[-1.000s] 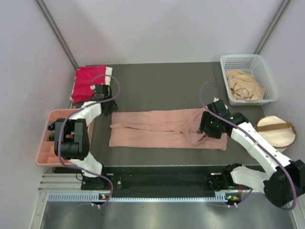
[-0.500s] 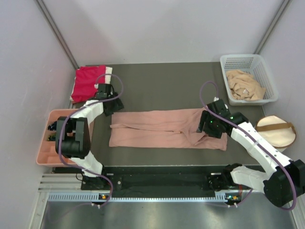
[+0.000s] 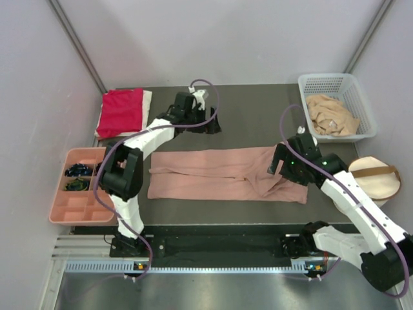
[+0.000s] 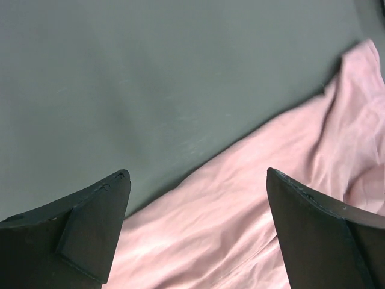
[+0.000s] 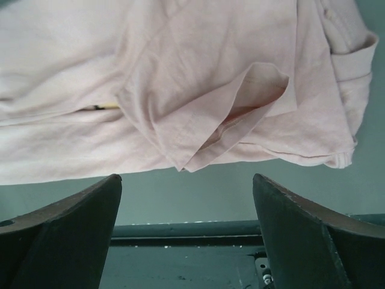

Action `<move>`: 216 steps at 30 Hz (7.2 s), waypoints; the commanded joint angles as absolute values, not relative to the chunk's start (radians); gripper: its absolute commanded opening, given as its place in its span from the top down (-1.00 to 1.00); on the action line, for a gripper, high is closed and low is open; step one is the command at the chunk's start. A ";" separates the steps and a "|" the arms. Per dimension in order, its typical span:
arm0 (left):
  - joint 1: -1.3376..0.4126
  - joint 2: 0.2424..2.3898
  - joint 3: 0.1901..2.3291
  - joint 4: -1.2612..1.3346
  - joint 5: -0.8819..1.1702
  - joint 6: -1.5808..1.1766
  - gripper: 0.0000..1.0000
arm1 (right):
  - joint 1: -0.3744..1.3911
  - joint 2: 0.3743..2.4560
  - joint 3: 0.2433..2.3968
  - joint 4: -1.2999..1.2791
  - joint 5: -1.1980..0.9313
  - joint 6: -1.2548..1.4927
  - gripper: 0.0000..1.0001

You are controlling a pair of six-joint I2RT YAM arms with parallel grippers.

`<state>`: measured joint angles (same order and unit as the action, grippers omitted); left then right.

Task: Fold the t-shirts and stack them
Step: Rotate the tshirt 90 degrees

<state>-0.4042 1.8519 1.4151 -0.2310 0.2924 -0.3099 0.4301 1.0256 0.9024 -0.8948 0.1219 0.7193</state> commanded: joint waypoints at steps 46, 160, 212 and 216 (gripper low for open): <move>-0.773 2.477 2.028 -0.339 0.466 -0.066 -0.82 | 0.442 0.776 0.945 -1.109 0.138 0.742 -0.83; -0.152 2.300 1.729 -0.232 0.299 -0.557 0.46 | 0.911 1.663 1.003 -0.529 0.097 1.112 1.00; -0.262 2.398 1.778 -0.267 0.241 -0.535 0.71 | 0.532 1.374 0.923 -0.494 0.098 0.846 -0.53; -0.262 2.390 1.770 -0.272 0.244 -0.537 0.73 | 0.445 1.621 1.107 -0.422 0.009 0.798 -0.55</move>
